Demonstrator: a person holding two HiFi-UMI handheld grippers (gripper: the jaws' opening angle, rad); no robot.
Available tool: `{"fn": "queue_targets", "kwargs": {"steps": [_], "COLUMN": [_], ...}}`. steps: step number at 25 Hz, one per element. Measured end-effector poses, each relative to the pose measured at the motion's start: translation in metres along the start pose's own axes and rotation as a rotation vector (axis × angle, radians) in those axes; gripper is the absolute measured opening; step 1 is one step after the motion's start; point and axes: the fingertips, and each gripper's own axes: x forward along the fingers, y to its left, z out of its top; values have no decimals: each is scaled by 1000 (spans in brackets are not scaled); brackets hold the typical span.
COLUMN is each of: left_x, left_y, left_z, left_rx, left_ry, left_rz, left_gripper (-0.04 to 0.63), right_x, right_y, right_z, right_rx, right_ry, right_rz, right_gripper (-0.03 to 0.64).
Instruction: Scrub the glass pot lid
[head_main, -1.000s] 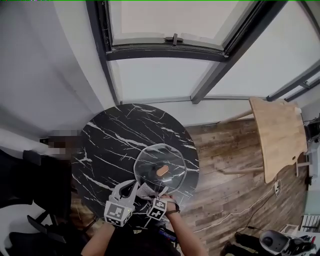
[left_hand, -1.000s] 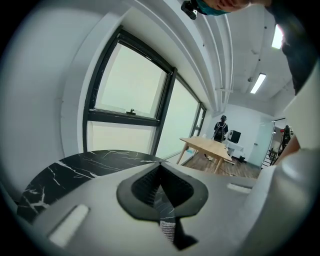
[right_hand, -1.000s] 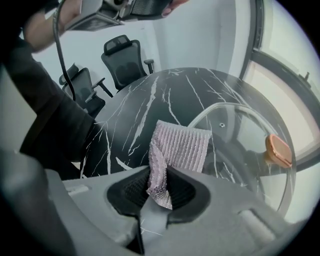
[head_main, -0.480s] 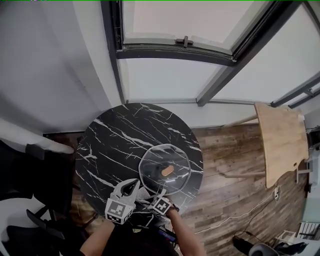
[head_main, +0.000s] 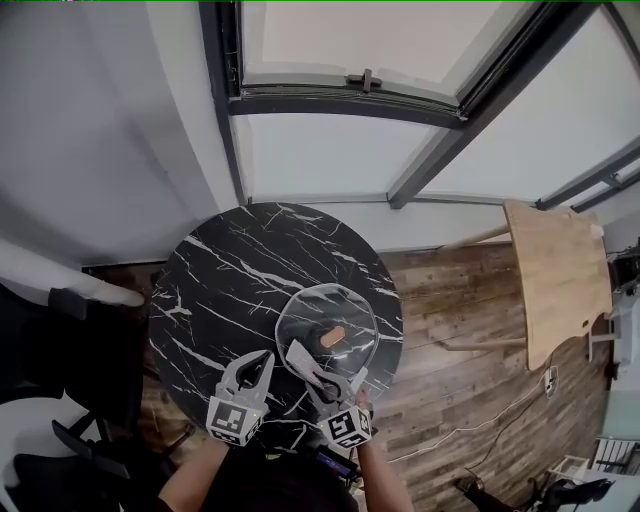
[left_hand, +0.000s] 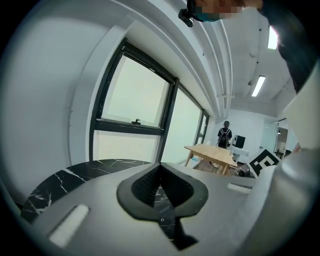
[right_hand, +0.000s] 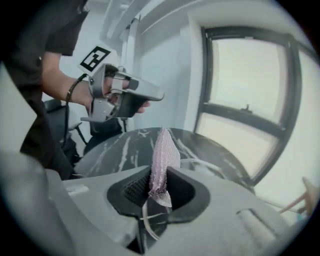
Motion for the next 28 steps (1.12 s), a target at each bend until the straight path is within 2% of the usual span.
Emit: {"fn": "queue_targets", "kwargs": {"steps": [2,4,6,8,15,19,28], "left_x": [1,2,3,2,-3,-3,-4], "left_y": [-3,-7,-11,-13,-14,-13,-13], "left_z": [2,4,4,3,0,-1,-3], "left_rx": [0,1,0,2,4,2,0], "left_ry": [-8,-12,-12,-8,14,12,16], "left_rz": [-5,-16,-24,-27,-31,-32,-27], "left_gripper": [2,2,2,2,2,2,2], "right_x": [-10,-13,-11,-3,25,32,39], "right_y": [-35,-67,-92,-109,-115,-103,-74], "right_z": [-5,-14,-24,-34,-64,-74,-78], "right_rx": [-32,-57,-89,-120,-194,-288,-366], "right_ry": [32,83,130,181,337,399,437], "right_rz": [-177,-304,-386,-423,-391,-372,-281], "right_gripper": [75,75,75,75,75,75,77]}}
